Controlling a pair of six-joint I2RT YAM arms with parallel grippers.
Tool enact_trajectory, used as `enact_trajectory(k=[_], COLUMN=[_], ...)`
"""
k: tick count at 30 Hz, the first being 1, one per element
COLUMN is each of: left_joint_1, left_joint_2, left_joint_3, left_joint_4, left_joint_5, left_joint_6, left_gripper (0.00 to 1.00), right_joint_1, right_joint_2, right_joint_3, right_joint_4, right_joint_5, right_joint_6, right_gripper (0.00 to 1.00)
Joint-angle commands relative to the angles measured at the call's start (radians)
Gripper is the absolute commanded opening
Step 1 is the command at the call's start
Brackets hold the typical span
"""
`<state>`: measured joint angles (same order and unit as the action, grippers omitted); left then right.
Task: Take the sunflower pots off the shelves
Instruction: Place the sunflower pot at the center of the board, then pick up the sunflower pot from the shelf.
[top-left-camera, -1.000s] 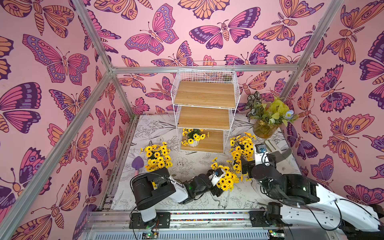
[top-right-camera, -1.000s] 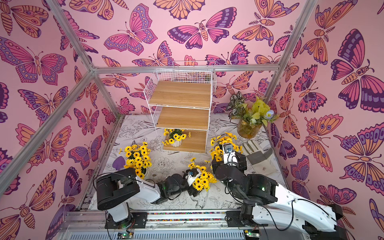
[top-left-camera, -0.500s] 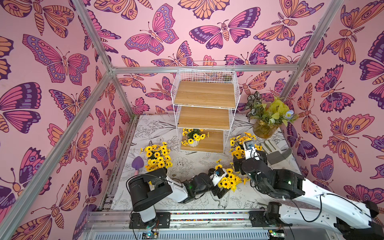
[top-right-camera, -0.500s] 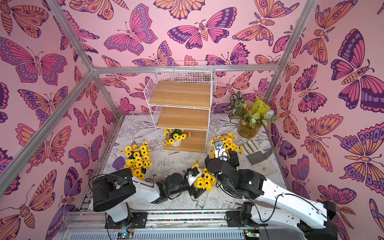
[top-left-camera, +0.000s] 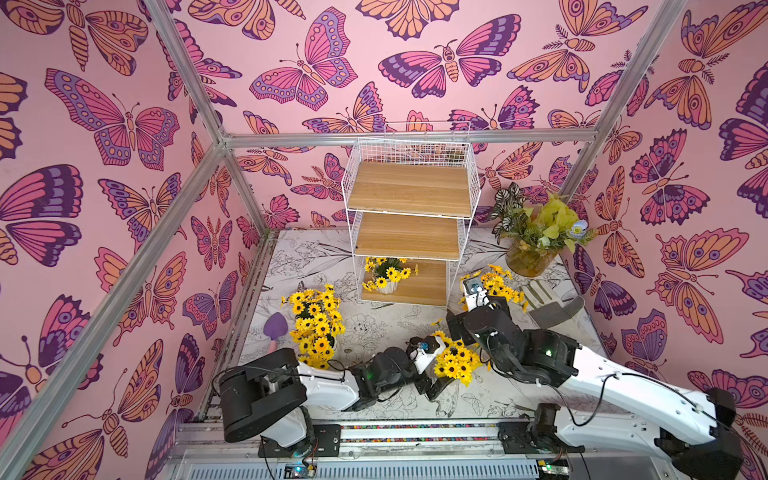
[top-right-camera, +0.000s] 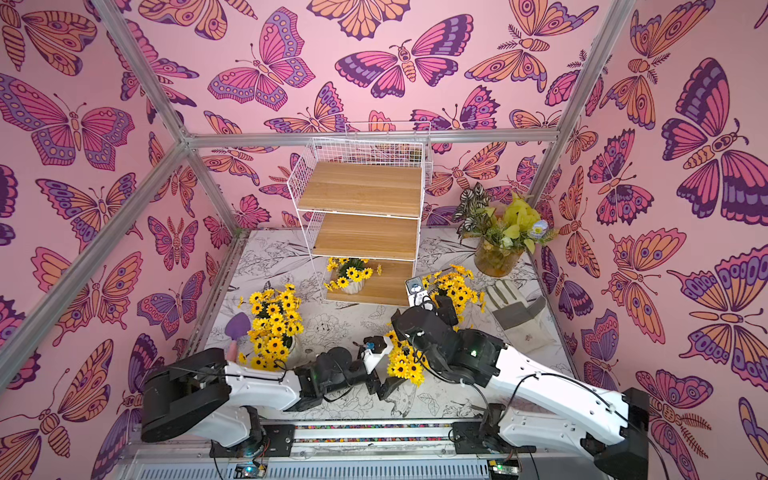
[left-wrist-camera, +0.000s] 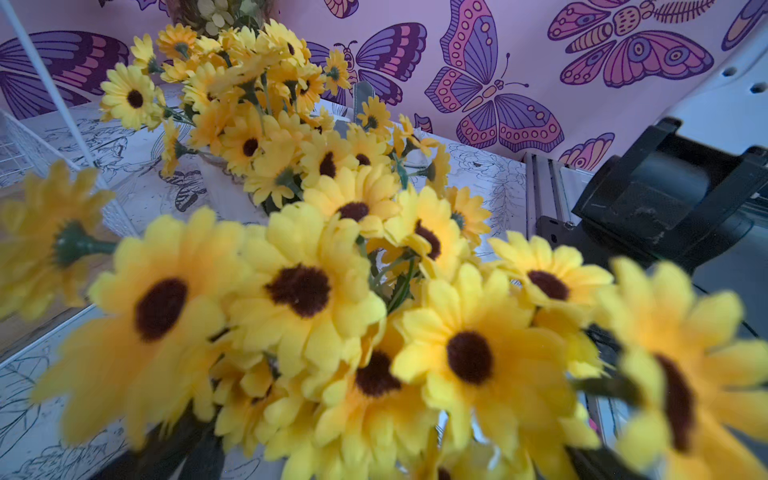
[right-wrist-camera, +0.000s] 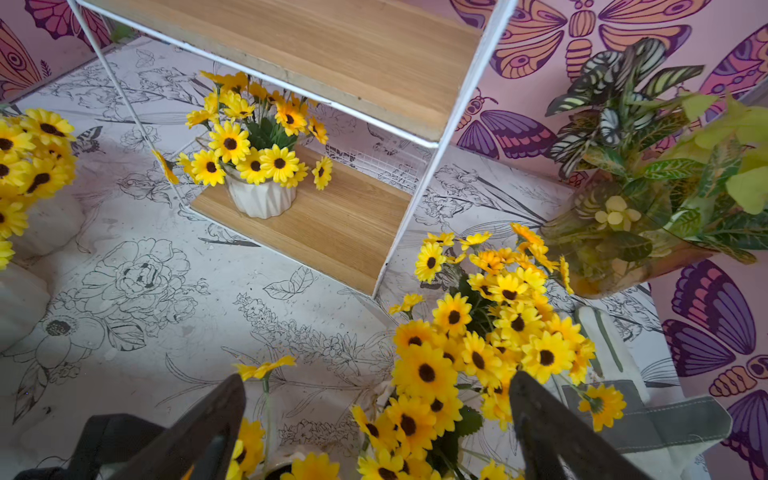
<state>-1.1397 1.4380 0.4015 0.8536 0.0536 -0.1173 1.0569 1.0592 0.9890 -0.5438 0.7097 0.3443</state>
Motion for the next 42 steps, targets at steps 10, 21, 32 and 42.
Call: enact_trajectory(k=[10, 21, 32, 42], left_joint_1=[-0.009, -0.011, -0.009, -0.008], left_joint_2=[-0.667, -1.008, -1.086, -1.267], left_joint_3=[-0.11, -0.137, -0.107, -0.11], left_joint_4=[-0.611, -0.918, -1.015, -1.143], left_joint_5=[-0.33, -0.534, -0.646, -0.696], left_joint_6=[-0.095, -0.188, -0.164, -0.172], left_gripper=[1.0, 1.0, 1.0, 1.0], right_joint_1=[-0.085, -0.107, -0.109, -0.11], right_joint_2=[0.32, 0.592, 0.869, 1.026], right_joint_3=[0.096, 0.17, 0.253, 0.325], right_joint_4=[0.347, 0.54, 0.77, 0.878], right_joint_5=[-0.232, -0.28, -0.293, -0.241], right_joint_6=[-0.112, -0.112, -0.113, -0.096], right_gripper=[0.99, 0.99, 0.99, 0.99])
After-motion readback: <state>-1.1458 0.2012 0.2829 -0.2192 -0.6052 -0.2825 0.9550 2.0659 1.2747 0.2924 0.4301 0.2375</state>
